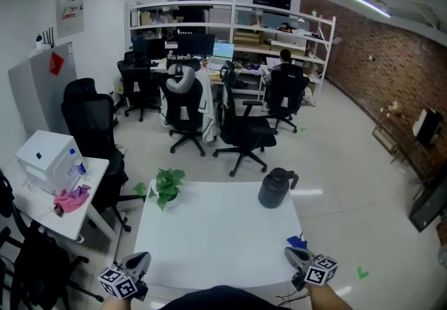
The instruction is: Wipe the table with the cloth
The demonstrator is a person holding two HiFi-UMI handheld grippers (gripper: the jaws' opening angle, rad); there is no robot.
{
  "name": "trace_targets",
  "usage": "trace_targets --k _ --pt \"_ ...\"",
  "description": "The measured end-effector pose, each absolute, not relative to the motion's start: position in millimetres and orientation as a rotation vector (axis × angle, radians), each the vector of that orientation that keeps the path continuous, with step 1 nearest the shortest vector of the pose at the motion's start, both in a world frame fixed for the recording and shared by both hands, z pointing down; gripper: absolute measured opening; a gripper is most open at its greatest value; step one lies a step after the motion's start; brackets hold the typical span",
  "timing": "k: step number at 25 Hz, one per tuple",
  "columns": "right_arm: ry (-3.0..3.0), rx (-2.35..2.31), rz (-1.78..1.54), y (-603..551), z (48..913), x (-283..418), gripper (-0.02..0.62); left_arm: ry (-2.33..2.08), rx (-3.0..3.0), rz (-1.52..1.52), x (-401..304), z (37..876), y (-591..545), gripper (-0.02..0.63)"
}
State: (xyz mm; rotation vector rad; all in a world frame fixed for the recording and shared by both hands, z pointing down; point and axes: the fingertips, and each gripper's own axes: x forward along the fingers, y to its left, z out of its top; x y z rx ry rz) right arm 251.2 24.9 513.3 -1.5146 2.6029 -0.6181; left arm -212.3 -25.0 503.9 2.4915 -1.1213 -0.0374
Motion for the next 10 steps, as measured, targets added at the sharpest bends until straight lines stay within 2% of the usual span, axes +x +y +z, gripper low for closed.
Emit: trace_targets --k 10 --pt "2.619 -1.513 -0.603 33 508 246 0.000 -1.117 2.499 -0.048 -217 500 -18 0.000"
